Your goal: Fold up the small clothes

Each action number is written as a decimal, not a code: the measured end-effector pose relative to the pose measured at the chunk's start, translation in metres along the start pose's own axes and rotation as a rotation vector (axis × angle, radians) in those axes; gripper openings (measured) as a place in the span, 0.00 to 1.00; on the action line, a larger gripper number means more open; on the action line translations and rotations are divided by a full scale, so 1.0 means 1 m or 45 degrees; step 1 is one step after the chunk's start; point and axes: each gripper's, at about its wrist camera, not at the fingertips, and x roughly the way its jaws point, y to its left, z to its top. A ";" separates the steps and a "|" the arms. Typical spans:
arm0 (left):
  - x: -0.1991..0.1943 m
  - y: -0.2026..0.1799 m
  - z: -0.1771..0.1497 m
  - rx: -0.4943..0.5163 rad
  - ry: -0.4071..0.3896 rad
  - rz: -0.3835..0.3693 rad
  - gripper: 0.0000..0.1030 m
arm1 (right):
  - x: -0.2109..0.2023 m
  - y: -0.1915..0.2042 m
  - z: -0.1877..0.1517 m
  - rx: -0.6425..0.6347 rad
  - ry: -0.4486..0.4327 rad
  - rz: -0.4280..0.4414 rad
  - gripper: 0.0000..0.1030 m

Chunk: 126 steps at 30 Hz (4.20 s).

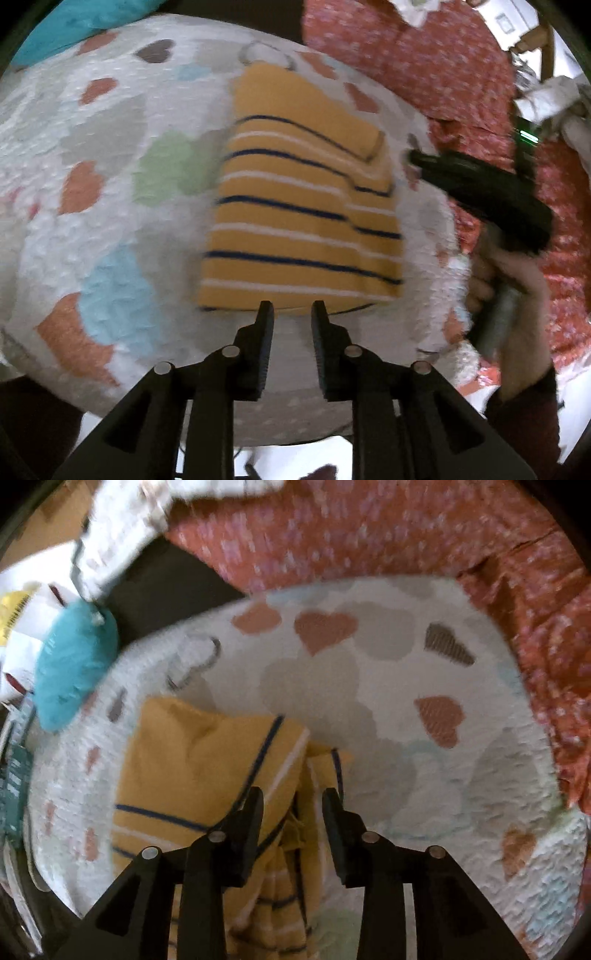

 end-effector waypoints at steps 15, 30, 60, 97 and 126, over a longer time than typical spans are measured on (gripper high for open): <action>-0.031 0.028 -0.030 -0.015 -0.121 0.224 0.28 | 0.026 0.036 -0.082 -0.101 0.140 -0.120 0.31; -0.087 -0.003 -0.055 0.120 -0.365 0.375 0.46 | -0.076 -0.001 -0.141 0.235 -0.064 -0.040 0.50; -0.124 -0.015 -0.097 0.209 -0.568 0.517 0.77 | -0.127 0.075 -0.248 0.080 -0.140 -0.101 0.66; -0.095 -0.003 -0.094 0.180 -0.442 0.456 0.77 | -0.096 0.073 -0.257 0.044 -0.033 -0.125 0.68; -0.106 -0.009 -0.099 0.167 -0.493 0.471 0.77 | -0.103 0.080 -0.260 0.006 -0.047 -0.132 0.69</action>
